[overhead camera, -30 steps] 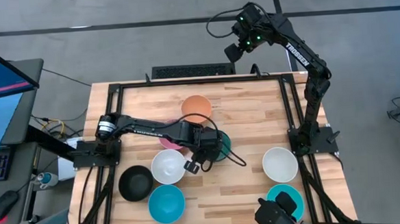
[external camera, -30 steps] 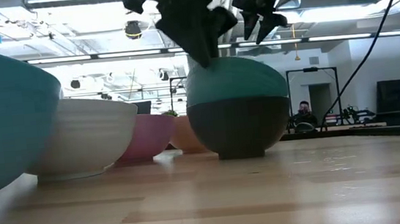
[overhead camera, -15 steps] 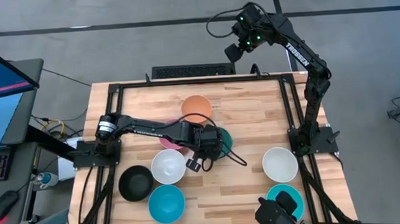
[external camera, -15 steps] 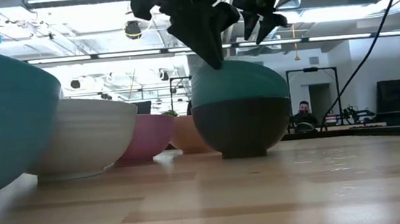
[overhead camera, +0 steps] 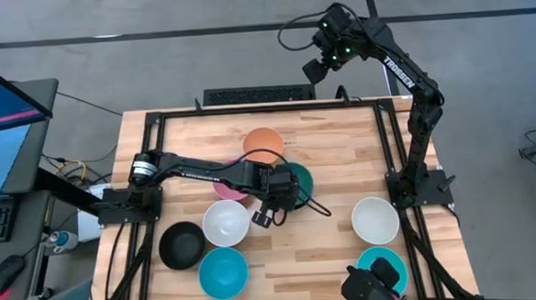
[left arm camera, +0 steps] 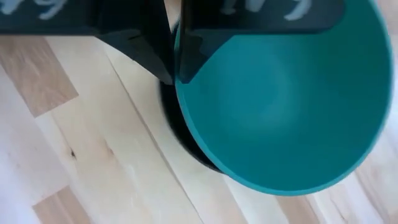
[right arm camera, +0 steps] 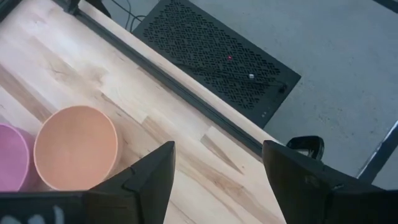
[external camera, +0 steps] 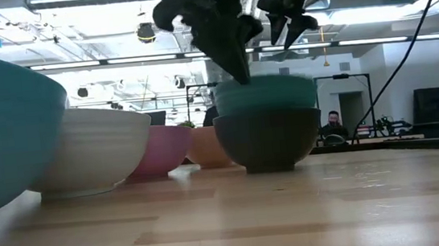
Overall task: Nest bowls inside each other
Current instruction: Stack the dark green bowl on top of the top black bowl, then stack the orange bowl on top of the dark green bowl
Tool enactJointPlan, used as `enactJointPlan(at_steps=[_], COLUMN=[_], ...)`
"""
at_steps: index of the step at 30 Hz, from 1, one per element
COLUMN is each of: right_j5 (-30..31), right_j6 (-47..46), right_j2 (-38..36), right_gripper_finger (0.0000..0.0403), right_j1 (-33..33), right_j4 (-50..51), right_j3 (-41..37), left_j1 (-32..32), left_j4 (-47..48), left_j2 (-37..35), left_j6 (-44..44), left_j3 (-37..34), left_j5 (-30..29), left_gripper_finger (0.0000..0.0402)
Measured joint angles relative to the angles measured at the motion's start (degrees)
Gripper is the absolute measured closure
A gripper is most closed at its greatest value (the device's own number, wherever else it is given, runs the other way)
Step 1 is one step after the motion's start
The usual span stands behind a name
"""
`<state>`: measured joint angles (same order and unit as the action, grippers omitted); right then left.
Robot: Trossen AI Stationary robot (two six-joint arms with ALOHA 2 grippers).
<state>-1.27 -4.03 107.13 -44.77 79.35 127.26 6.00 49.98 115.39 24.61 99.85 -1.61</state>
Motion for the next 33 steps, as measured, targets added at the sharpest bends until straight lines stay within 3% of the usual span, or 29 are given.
enactJointPlan(at_steps=[8, 19, 25, 31, 33], right_j5=[1.5, 1.5, 1.5, 1.5, 1.6], right_j6=[0.0, 0.0, 0.0, 0.0, 0.4], right_j2=[0.0, 0.0, 0.0, 0.0, 0.0], right_gripper_finger=[0.0138, 0.0138, 0.0138, 0.0138, 0.0138], right_j1=[0.0, 0.2, 0.2, 0.3, 0.9], right_j4=[0.4, 0.4, 0.5, 1.7, 2.5], right_j3=[0.0, 0.0, 0.0, 0.0, 0.0], left_j1=[0.2, 0.3, 0.3, -0.4, -2.5], left_j4=[-1.8, -3.4, -3.6, -2.3, -1.7], left_j2=[0.1, -0.3, 0.2, -2.4, -4.1], left_j6=[-2.0, -4.4, -4.4, -6.0, -6.9], left_j3=[-1.3, -0.9, -0.9, -0.4, -0.3], left_j5=[-2.8, -2.7, -2.9, -11.1, -9.5], left_gripper_finger=[0.0390, 0.0321, 0.0335, 0.0331, 0.0324])
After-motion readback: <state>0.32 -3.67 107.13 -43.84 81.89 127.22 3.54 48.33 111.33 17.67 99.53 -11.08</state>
